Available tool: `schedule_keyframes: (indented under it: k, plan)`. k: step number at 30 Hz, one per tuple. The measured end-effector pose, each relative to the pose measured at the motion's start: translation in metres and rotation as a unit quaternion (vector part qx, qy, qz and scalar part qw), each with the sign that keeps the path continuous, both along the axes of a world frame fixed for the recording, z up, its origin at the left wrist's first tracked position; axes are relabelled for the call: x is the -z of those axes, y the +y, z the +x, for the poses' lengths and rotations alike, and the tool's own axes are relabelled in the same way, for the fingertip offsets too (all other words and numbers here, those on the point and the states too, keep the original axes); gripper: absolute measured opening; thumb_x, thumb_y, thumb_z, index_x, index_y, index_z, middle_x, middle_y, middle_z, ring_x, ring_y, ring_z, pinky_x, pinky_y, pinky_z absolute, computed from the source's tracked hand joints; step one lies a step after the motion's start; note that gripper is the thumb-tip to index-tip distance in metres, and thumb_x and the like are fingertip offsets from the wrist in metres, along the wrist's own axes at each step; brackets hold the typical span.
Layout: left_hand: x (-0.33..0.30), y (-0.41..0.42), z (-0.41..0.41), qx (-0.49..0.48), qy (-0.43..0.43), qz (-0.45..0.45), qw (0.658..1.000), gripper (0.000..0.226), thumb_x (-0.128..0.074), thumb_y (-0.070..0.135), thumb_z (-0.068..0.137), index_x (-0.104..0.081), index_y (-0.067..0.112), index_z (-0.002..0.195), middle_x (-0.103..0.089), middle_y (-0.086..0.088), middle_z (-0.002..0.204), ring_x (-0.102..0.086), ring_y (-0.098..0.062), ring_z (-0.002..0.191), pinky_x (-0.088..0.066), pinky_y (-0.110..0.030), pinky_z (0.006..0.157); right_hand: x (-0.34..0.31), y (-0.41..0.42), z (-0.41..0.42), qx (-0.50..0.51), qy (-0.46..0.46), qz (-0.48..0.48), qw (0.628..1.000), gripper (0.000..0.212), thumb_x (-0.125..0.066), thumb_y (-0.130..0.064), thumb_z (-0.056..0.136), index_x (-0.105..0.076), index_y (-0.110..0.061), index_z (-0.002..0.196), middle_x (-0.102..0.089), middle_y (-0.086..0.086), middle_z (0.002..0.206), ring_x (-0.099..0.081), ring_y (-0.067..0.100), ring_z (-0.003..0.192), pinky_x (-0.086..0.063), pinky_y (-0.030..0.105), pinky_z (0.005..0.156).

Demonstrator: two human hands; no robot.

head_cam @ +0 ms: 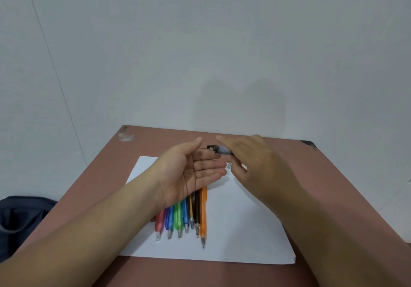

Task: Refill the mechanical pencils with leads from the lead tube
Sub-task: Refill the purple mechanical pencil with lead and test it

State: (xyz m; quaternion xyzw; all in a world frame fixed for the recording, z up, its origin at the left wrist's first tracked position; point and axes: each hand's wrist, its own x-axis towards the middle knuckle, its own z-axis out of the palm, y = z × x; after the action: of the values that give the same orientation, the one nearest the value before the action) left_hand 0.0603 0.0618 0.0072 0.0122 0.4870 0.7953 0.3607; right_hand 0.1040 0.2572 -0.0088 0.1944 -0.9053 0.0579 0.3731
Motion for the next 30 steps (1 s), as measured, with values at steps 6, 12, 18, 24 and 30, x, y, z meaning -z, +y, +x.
schedule_keyframes:
  k: [6,12,18,24,30]
  plan:
    - [0.0003,0.0,-0.0005,-0.006,0.003,-0.006,1.0,0.053,-0.048,0.04,0.102,-0.063,-0.007,0.12,-0.071,-0.027,0.112,-0.071,-0.036,0.105,-0.055,-0.04,0.093,-0.0063,-0.0057,0.0047,0.007,-0.093,-0.132,0.987,0.072,-0.059,-0.009,0.093,-0.034,-0.041,0.153,-0.061,-0.01,0.106,-0.049,0.003,0.094,-0.048,0.019,0.08]
    - [0.0023,-0.0009,-0.0031,-0.004,-0.007,0.001,1.0,0.055,-0.048,0.041,0.102,-0.057,-0.008,0.126,-0.069,-0.028,0.115,-0.07,-0.036,0.107,-0.059,-0.039,0.091,-0.002,-0.0016,0.0027,-0.003,-0.177,-0.106,0.978,0.103,-0.053,0.003,0.095,0.001,-0.069,0.145,-0.055,-0.004,0.106,-0.055,0.015,0.091,-0.055,0.034,0.08]
    - [0.0032,-0.0013,-0.0034,-0.007,0.0,-0.003,1.0,0.053,-0.047,0.04,0.103,-0.061,-0.007,0.124,-0.07,-0.027,0.114,-0.07,-0.035,0.107,-0.059,-0.038,0.09,0.001,0.0006,0.003,0.0,-0.129,-0.033,0.991,0.088,-0.048,0.016,0.077,-0.05,-0.039,0.145,-0.065,-0.006,0.107,-0.047,0.015,0.094,-0.055,0.04,0.075]
    - [0.0031,-0.0011,-0.0036,-0.005,0.001,-0.007,1.0,0.054,-0.046,0.04,0.103,-0.062,-0.007,0.124,-0.07,-0.027,0.114,-0.071,-0.034,0.107,-0.06,-0.036,0.088,-0.0032,-0.0033,0.0058,0.02,-0.15,-0.044,0.988,0.092,-0.04,0.01,0.078,-0.043,-0.054,0.144,-0.058,-0.009,0.101,-0.048,0.016,0.091,-0.054,0.042,0.073]
    - [0.0031,-0.0012,-0.0034,-0.003,-0.003,-0.011,1.0,0.053,-0.047,0.04,0.103,-0.062,-0.007,0.122,-0.07,-0.027,0.114,-0.071,-0.034,0.106,-0.06,-0.037,0.089,-0.0029,-0.0034,0.0034,0.036,-0.163,-0.033,0.985,0.098,-0.052,0.018,0.077,-0.043,-0.049,0.146,-0.058,-0.014,0.102,-0.047,0.017,0.096,-0.052,0.039,0.076]
